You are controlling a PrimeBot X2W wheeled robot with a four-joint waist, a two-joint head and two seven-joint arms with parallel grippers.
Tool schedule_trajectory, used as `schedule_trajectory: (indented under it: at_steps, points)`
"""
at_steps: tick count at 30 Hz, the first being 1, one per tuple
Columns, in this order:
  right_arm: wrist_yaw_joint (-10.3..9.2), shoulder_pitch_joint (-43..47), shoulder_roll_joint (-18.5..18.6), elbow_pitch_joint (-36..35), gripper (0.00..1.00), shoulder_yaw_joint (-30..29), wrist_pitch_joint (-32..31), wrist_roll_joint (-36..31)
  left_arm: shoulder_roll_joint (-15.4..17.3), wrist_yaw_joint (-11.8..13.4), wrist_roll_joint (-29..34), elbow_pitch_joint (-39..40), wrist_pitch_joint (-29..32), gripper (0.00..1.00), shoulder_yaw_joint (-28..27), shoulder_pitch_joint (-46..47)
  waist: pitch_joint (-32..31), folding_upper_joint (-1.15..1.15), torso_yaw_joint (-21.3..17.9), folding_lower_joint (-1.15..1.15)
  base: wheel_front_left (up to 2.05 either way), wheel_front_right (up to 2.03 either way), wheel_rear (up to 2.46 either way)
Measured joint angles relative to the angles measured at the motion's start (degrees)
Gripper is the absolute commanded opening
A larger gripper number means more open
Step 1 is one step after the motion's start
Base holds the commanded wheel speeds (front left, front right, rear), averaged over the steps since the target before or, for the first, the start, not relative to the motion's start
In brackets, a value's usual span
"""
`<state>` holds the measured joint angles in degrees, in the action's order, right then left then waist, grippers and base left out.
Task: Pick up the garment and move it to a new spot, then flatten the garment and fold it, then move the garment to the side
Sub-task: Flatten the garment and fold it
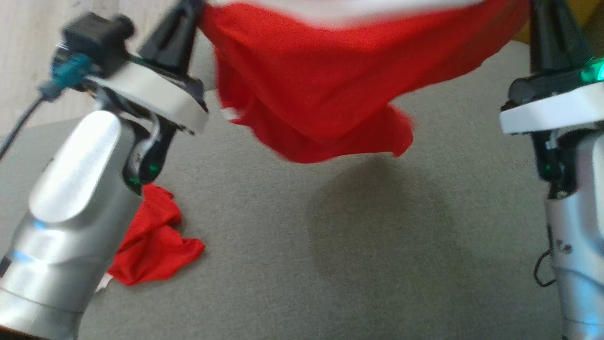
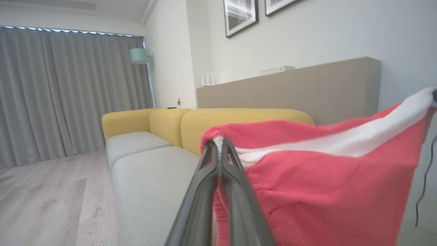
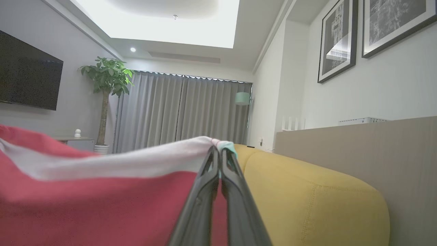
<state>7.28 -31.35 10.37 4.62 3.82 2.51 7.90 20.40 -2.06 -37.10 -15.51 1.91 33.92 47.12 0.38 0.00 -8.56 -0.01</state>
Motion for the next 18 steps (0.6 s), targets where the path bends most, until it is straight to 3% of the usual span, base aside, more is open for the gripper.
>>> schedule_trajectory:
  at_steps: [2,10,18]
  points:
    - [0.00,-0.7,0.5,1.1,0.00,-0.9,0.0,-0.1,-0.1,1.1,-0.9,0.0,-0.6,0.00,-1.2,0.0,-0.5,0.00,0.6,0.00,0.00,0.00,0.00]
    - [0.00,2.0,0.2,3.2,0.00,-4.0,-1.1,0.0,-0.1,1.0,-1.8,2.5,-0.8,0.00,0.2,-5.2,-1.5,0.00,3.0,0.01,0.00,0.00,0.00]
    - [0.00,3.8,0.5,-0.4,0.00,-4.5,-3.6,0.0,1.6,1.1,-2.9,7.5,2.4,0.00,0.7,-6.5,-0.3,0.00,3.6,0.01,0.00,0.00,0.00]
